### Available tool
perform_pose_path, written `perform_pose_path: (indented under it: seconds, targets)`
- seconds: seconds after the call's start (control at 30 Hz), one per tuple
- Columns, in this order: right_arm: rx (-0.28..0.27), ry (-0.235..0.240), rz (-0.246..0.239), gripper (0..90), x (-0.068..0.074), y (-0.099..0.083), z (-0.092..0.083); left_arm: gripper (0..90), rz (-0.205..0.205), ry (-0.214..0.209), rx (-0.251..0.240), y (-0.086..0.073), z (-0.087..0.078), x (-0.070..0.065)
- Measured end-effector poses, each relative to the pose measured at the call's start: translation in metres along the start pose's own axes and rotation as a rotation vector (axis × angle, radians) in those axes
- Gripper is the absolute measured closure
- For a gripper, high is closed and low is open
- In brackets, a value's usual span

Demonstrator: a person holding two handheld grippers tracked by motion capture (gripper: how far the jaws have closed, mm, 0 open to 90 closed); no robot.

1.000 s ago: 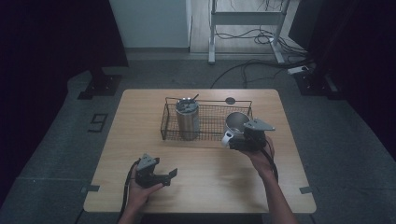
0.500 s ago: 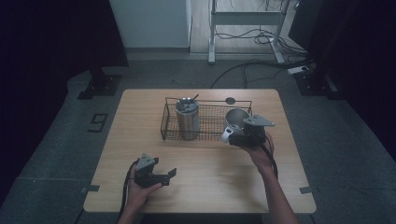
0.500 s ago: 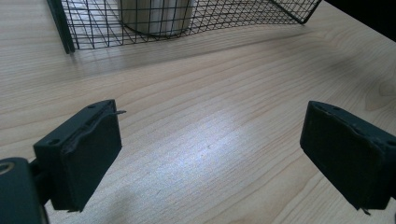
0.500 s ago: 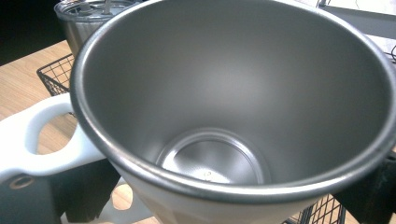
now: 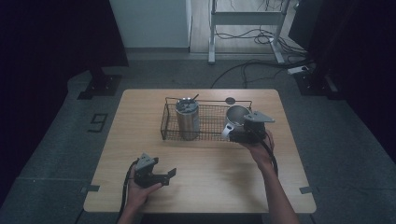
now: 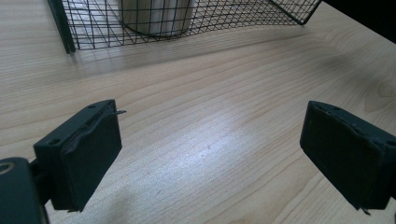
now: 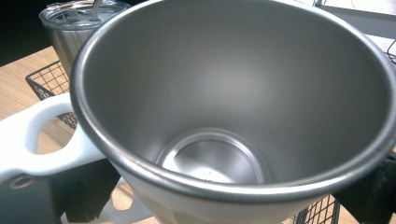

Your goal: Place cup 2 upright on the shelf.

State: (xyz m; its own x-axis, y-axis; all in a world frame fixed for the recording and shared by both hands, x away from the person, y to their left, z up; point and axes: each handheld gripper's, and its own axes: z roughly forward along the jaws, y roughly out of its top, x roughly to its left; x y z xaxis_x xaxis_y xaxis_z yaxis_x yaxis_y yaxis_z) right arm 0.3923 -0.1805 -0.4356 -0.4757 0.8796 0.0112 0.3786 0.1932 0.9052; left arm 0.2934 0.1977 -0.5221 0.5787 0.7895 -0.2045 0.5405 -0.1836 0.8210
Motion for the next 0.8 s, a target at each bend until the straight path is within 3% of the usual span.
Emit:
perform_pose_path:
  seconds: [0.8]
  targets:
    - [0.023, -0.005, -0.005, 8.0, -0.001, 0.017, 0.021, 5.5, -0.01, -0.004, -0.011, 0.001, -0.003, 0.002]
